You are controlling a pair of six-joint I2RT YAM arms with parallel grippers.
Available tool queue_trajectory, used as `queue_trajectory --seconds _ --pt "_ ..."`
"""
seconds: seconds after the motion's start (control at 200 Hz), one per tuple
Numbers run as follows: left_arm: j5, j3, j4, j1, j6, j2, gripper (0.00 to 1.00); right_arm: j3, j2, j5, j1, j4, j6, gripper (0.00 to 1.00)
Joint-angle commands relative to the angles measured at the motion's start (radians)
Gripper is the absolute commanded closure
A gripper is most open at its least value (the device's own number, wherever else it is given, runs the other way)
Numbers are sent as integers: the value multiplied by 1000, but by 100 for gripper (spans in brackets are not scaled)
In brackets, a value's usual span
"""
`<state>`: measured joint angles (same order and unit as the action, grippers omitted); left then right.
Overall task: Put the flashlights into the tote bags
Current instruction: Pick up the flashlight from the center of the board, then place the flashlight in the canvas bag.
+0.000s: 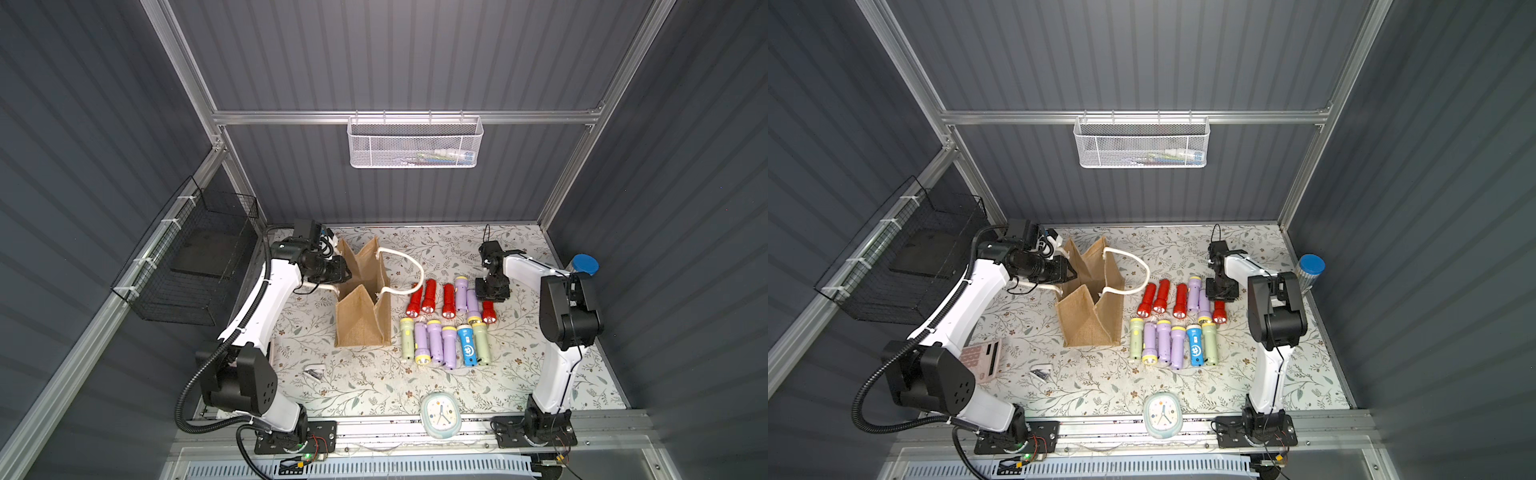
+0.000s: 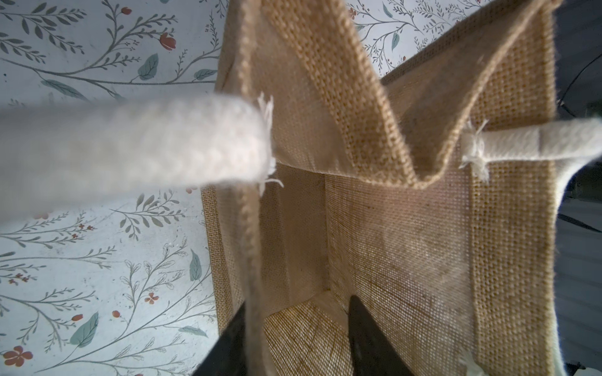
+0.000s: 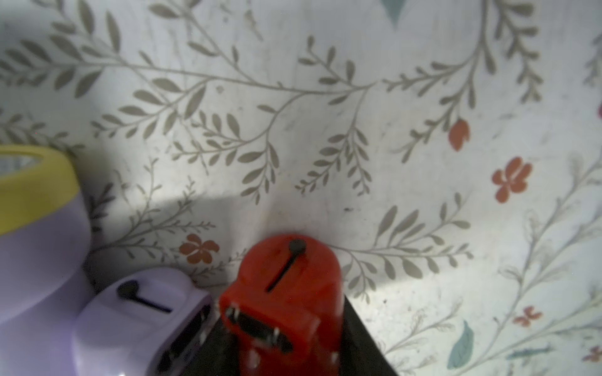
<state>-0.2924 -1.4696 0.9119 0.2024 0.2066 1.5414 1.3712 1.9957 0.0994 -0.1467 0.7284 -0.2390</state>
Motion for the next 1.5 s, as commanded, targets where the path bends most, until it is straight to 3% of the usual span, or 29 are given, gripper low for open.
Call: queue_trajectory --seconds 0.0,0.2,0.345,0.675,1.051,1.266,1.491 --pt "-27 -13 8 8 20 -15 54 -1 -3 24 -2 19 -9 77" --pt "-28 2 -23 14 65 -33 59 -4 -78 -10 -2 5 -14 89" --pt "-30 34 -72 15 132 -65 73 5 -162 -64 -2 4 -11 99" --pt "-72 121 -221 41 278 -136 92 75 -345 -310 -18 3 -86 100" --pt "9 150 -234 83 267 -126 99 325 -391 -372 -192 60 -179 100" --pt "78 133 -180 86 238 -138 100 553 -324 -423 -317 104 -210 100" --pt "63 126 -151 86 199 -138 100 722 -221 -501 -446 48 -242 100"
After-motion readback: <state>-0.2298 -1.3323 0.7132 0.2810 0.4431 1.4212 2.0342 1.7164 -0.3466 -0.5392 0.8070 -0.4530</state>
